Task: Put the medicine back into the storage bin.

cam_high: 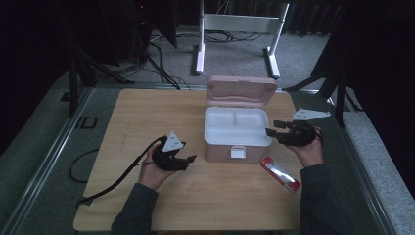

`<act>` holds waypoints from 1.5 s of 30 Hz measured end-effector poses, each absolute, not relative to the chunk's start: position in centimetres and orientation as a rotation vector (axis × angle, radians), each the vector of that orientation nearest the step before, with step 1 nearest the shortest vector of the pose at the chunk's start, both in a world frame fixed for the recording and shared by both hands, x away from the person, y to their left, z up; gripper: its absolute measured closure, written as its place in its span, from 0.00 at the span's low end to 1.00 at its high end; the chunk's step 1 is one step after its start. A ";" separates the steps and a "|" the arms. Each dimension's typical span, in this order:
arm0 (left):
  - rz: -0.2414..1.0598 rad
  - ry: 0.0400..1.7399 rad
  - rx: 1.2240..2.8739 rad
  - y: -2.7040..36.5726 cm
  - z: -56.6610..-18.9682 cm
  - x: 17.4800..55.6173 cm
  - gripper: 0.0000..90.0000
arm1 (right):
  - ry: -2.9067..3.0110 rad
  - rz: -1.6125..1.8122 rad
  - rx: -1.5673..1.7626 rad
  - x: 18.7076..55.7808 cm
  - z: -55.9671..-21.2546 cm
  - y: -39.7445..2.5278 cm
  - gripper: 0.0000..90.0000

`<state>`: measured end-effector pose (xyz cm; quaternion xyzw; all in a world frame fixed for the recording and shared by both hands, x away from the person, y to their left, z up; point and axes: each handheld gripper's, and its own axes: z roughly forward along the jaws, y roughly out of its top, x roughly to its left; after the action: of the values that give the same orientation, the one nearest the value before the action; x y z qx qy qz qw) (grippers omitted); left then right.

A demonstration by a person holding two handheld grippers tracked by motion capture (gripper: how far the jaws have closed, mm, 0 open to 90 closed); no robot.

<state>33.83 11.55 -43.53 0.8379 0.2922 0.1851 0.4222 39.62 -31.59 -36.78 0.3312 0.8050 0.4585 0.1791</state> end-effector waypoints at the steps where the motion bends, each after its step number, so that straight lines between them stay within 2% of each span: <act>1: 0.464 0.732 2.098 11.5 -43.5 33.8 0.41 | 2.276 1.296 0.936 39.6 -36.8 -31.6 0.52; 9: 0.472 0.809 2.058 16.1 -44.1 31.2 0.41 | 2.346 1.321 0.783 42.3 -35.1 -31.3 0.58; 18: 0.486 0.912 2.016 19.7 -46.1 29.8 0.41 | 2.447 1.385 0.492 44.4 -33.4 -29.3 0.52; 25: 0.484 0.911 2.019 20.0 -46.3 29.5 0.41 | 2.553 1.312 0.408 45.8 -33.0 -27.4 0.53; 35: 0.464 0.899 2.040 19.7 -46.7 29.5 0.42 | 2.757 0.954 0.248 46.7 -32.0 -23.7 0.63; 45: 0.460 0.893 2.050 19.6 -46.7 29.7 0.41 | 2.860 0.682 0.183 47.6 -32.2 -21.3 0.65</act>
<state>29.69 19.61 -46.68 0.8165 0.3555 0.1832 0.4164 47.59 -21.30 -32.21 0.0618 0.9662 0.2305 0.0978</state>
